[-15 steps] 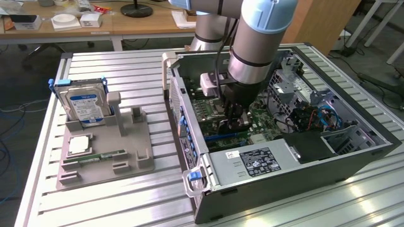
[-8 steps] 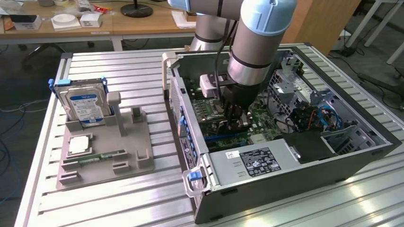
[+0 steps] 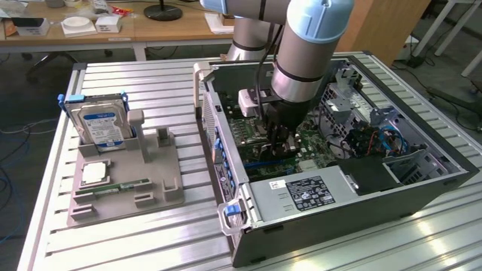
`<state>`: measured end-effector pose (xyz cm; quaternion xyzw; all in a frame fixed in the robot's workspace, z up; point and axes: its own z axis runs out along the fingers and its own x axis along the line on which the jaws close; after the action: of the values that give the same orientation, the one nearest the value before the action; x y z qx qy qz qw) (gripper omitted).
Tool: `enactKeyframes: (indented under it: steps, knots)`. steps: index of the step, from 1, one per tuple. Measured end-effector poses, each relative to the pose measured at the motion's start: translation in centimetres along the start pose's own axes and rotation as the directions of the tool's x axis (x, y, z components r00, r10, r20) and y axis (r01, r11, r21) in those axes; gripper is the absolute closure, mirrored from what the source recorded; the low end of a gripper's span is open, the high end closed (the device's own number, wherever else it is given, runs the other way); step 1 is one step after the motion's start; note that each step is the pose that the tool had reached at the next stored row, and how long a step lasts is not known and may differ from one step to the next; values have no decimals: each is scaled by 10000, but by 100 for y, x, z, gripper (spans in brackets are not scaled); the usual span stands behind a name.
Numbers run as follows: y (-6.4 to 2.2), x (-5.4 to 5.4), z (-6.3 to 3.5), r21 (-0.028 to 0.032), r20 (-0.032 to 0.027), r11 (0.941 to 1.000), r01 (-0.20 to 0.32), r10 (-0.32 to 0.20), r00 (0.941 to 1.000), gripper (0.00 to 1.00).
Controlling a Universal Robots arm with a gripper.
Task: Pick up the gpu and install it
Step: 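Insert the gpu into the slot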
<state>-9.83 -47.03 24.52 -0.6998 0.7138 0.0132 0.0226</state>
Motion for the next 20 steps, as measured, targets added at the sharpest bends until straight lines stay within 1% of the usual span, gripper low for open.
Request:
enactKeyframes:
  steps: [6, 14, 20]
  knots:
    - [7, -4, 1, 1, 1, 10000, 0, 0, 10000, 74]
    - [10, -26, 3, -9, 2, 9998, 179, -179, 9998, 74]
    - [14, -36, 45, -10, 52, 9998, 192, -191, 9998, 74]
